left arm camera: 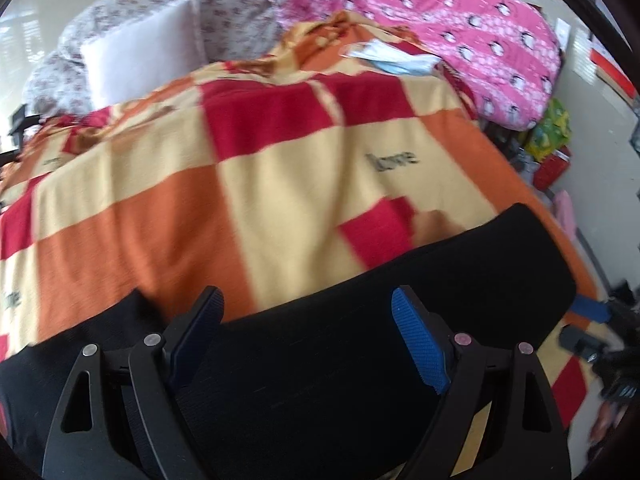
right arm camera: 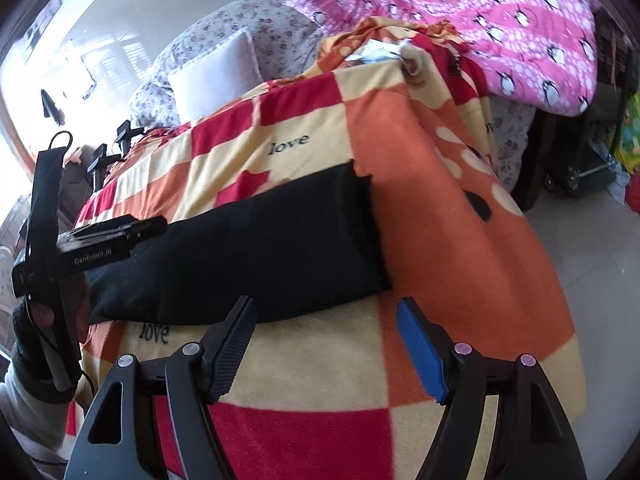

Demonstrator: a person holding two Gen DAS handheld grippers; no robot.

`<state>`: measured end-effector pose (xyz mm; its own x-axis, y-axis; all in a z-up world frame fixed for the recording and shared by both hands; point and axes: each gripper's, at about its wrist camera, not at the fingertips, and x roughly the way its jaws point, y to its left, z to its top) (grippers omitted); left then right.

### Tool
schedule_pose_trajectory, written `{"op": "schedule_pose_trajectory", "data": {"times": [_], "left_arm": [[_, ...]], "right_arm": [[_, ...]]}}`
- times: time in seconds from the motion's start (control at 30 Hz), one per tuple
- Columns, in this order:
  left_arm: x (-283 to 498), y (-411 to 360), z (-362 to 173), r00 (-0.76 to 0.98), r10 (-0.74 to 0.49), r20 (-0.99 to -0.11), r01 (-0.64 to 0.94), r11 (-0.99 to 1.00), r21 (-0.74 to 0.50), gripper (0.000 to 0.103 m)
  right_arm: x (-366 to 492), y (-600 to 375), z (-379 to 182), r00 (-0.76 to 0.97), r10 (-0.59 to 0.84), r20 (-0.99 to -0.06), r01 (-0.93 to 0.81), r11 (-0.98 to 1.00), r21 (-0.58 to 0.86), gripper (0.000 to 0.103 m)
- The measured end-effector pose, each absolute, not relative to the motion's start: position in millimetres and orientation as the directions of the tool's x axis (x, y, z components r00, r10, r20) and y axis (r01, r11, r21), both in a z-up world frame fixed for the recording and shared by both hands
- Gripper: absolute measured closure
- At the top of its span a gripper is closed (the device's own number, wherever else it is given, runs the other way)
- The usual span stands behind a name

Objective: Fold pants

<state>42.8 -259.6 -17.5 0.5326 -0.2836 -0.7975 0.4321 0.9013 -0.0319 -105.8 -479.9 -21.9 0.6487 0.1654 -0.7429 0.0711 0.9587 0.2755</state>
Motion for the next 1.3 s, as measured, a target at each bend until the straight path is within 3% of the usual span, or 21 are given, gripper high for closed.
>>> {"op": "schedule_pose_trajectory", "data": {"times": [0.27, 0.6, 0.63, 0.7, 0.77, 0.87, 1.07, 1.3], "left_arm": [[58, -334, -21, 0.422, -0.392, -0.818, 0.595, 0.800, -0.076, 0.017], [70, -409, -37, 0.326, -0.430, -0.842, 0.721, 0.690, -0.073, 0.017], [70, -411, -37, 0.324, -0.433, -0.841, 0.723, 0.687, -0.075, 0.016], [75, -410, -40, 0.317, -0.456, -0.831, 0.711, 0.695, -0.110, 0.016], [75, -405, -40, 0.315, -0.479, -0.820, 0.703, 0.698, -0.137, 0.017], [73, -393, -32, 0.324, -0.478, -0.816, 0.690, 0.710, -0.142, 0.017], [69, -313, 8, 0.433, -0.466, -0.772, 0.612, 0.781, -0.128, 0.017], [66, -180, 29, 0.507, -0.441, -0.740, 0.423, 0.876, -0.232, 0.017]], "right_arm": [[-97, -487, -30, 0.685, 0.222, -0.694, 0.049, 0.936, 0.349, 0.028], [-91, -490, -35, 0.742, 0.272, -0.613, 0.009, 0.910, 0.414, 0.024], [-89, -490, -35, 0.744, 0.272, -0.611, 0.006, 0.911, 0.413, 0.027], [-81, -491, -37, 0.743, 0.258, -0.618, 0.017, 0.915, 0.403, 0.043], [-74, -494, -40, 0.741, 0.256, -0.620, 0.031, 0.910, 0.414, 0.071], [-72, -497, -38, 0.738, 0.291, -0.609, 0.018, 0.893, 0.449, 0.085], [-83, -470, 2, 0.766, 0.368, -0.527, -0.105, 0.881, 0.462, 0.087], [-58, -373, 20, 0.675, 0.511, -0.532, -0.321, 0.853, 0.413, 0.087]]}}
